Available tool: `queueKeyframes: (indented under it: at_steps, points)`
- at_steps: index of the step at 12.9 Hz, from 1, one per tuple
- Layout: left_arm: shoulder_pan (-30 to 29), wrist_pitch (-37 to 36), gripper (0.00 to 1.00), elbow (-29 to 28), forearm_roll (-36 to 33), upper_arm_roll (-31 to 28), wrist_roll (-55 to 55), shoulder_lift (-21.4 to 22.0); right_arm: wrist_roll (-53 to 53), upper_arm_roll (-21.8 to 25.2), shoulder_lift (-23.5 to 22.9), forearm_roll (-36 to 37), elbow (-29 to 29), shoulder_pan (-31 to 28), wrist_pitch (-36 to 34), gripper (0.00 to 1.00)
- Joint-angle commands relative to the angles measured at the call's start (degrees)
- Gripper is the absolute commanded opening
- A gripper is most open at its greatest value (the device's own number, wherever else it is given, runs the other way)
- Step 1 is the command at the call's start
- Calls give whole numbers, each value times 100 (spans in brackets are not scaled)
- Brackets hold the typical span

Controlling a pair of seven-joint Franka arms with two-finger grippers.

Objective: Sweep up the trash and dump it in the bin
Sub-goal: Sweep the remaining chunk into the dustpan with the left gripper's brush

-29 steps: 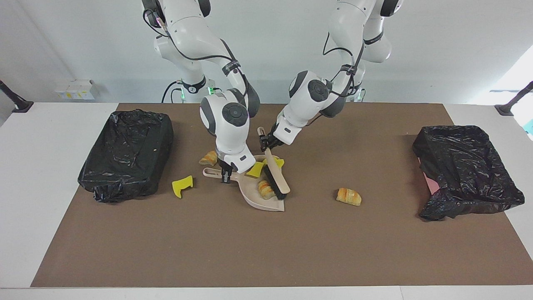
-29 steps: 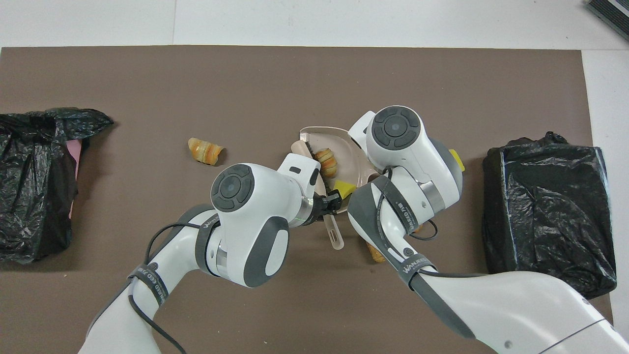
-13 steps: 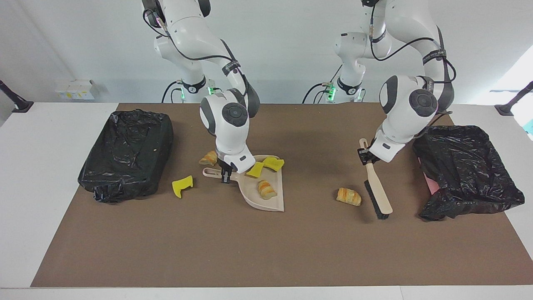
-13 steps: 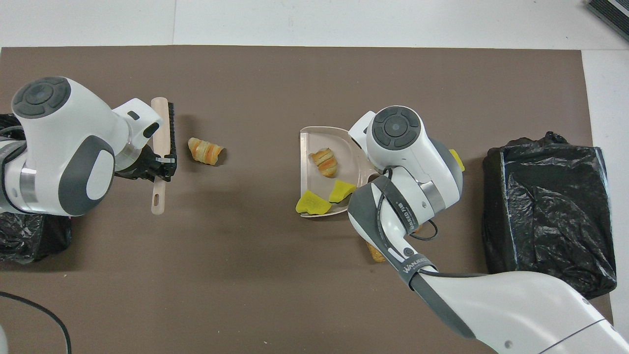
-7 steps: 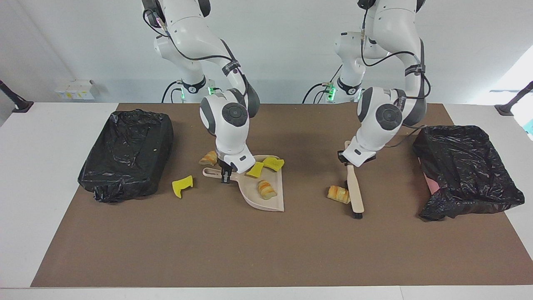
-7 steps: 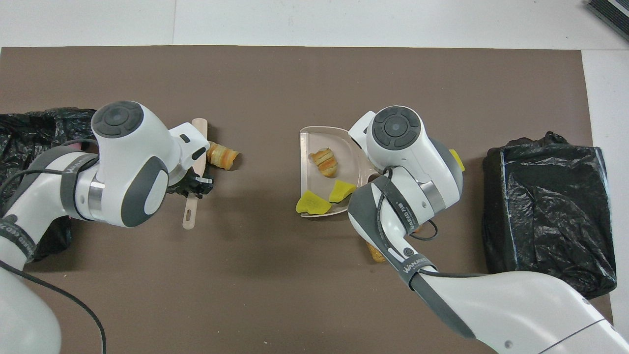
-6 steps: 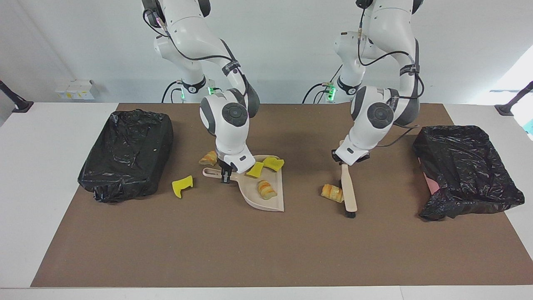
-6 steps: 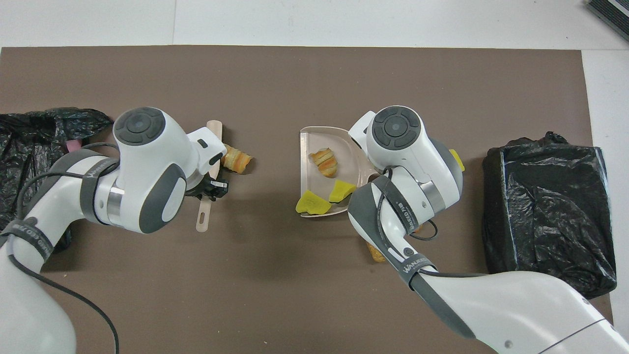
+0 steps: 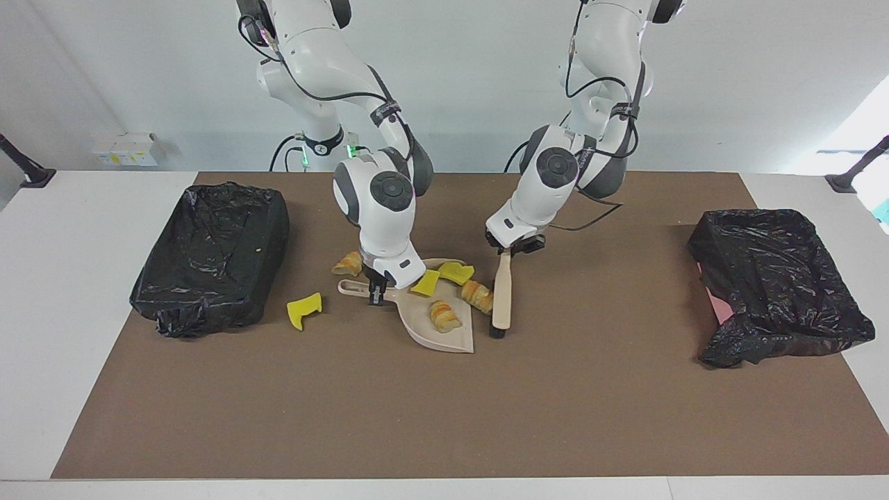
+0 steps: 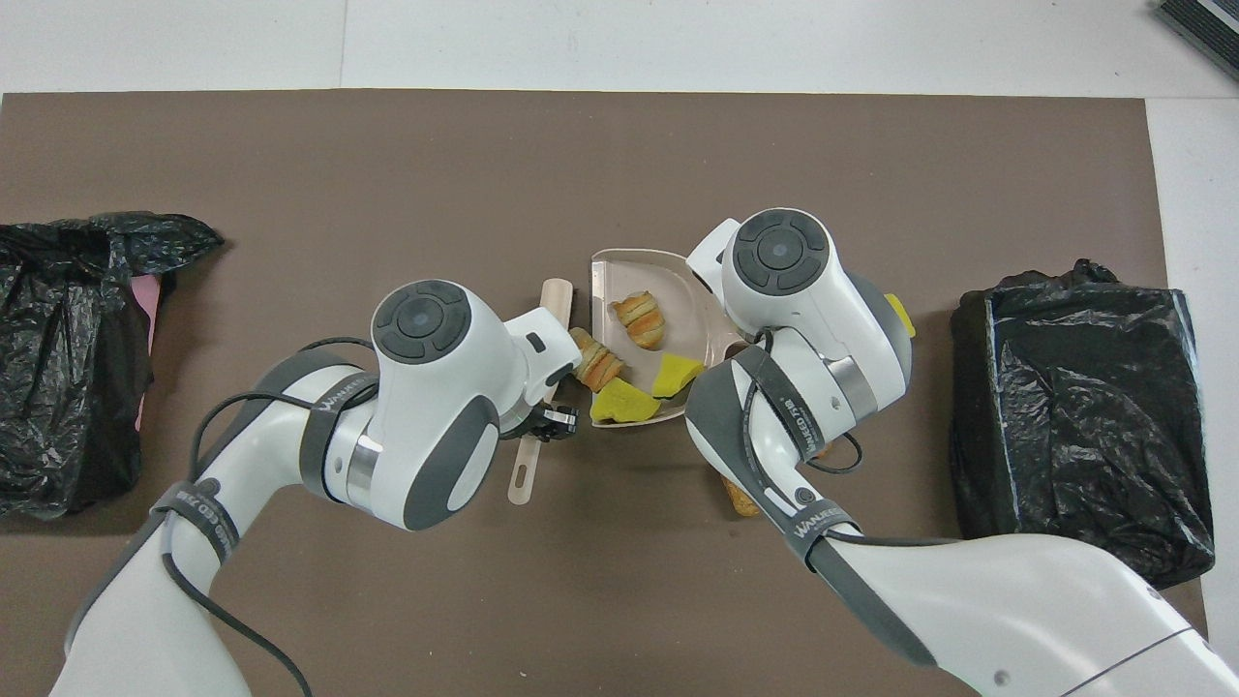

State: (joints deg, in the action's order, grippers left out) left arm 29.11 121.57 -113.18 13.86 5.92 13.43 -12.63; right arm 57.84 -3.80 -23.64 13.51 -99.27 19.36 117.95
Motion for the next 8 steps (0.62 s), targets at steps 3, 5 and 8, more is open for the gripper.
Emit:
queueKeyframes:
  at_steps: [3,5,8]
  points:
    - [604,842,0,-3,1215,-117,194,-56,-247,-33,88,91,-207,-55,184,0]
    - [447,615,0,-20,1215,-170,248,32,-247,-33,88,65,-207,-64,184,0]
    - [-106,-123,0,24,1207,-205,441,356,-501,-33,79,38,-181,-55,298,0]
